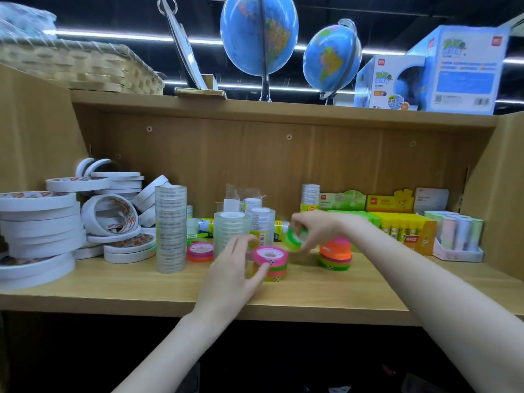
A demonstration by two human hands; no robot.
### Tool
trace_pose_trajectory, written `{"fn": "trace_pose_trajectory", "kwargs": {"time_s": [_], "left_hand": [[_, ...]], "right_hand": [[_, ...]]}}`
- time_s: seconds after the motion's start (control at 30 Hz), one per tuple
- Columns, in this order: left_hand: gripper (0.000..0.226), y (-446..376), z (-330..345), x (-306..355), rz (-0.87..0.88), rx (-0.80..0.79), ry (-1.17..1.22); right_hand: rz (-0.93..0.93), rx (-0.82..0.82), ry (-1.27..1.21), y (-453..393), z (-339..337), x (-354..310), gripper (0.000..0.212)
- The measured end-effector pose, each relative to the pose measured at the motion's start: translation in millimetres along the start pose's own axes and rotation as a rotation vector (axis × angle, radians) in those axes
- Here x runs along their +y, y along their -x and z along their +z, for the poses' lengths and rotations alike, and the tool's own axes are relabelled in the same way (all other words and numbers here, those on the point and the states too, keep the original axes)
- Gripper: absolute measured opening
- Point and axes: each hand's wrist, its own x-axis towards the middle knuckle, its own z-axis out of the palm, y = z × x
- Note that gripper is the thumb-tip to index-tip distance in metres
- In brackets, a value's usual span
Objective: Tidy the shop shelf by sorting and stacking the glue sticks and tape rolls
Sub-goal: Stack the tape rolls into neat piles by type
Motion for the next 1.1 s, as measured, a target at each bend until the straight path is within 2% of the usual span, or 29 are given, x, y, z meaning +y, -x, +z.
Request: {"fn": "trace_pose_trajectory", "kwargs": {"time_s": [0.1,0.27,0.33,0.47,0.57,0.63,0.77,0.87,1.1], "left_hand": [[0.031,3,-11,-10,-0.036,0.095,0.040],[0.039,-3,-21,-22,-0.219,0.150,0.122],[0.042,-6,-22,-24,-0.241,0.137,0.134],[0.049,-16,-24,-30,-0.199,0.132,0.088],[0.049,-26,-24,-35,-0.160,0.119,0.061],[0.045,-31,-25,-37,-0.140,0.108,0.051],[0.042,-41,-24,-39,-0.051,0.079,0.019],[0.052,-53,-19,-40,0.022,0.078,-0.033],[0.038,-74,-2,-47,0.187,0.047,-0.145]], "right_hand": [[-0.037,0.092,-0.076,12,-24,-7,0.037],[-0.165,-0.027,-0.057,19,-16,-38,0.029],[-0.191,-0.016,-0.068,18,-11,-44,0.027],[-0.201,0.038,-0.187,19,-19,-45,0.029],[-0.218,0.004,-0.119,13,-14,-44,0.028],[-0.228,-0.014,-0.158,13,-14,-42,0.024],[-0.197,0.180,-0.277,9,-34,-19,0.019],[-0.104,0.181,-0.163,-9,-36,2,0.013],[0.069,-0.011,0.064,-78,-11,5,0.052]]}}
